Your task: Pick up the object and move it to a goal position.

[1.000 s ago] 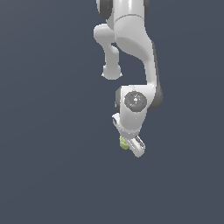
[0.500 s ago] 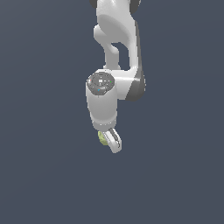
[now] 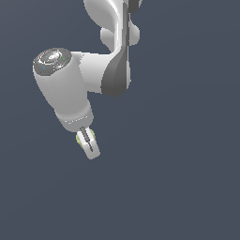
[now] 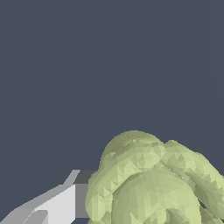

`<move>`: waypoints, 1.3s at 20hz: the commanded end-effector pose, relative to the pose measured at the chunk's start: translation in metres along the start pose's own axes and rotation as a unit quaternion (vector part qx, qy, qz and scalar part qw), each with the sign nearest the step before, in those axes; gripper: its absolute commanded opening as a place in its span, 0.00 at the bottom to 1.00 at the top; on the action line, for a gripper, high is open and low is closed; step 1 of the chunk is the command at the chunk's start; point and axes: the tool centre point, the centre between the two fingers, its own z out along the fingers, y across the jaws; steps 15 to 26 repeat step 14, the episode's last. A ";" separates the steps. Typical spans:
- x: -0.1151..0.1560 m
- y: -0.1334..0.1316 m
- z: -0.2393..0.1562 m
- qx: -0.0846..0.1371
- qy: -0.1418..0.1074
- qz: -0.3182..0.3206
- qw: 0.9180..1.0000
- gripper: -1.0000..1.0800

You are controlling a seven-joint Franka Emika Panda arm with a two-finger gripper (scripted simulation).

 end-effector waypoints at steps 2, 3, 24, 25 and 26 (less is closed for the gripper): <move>0.022 0.009 -0.017 0.000 0.000 -0.001 1.000 0.00; 0.026 0.010 -0.021 0.000 0.000 -0.001 1.000 0.00; 0.046 0.016 -0.036 0.000 0.000 -0.001 1.000 0.00; 0.046 0.016 -0.036 0.000 0.000 -0.001 1.000 0.00; 0.046 0.016 -0.036 0.000 0.000 -0.001 1.000 0.00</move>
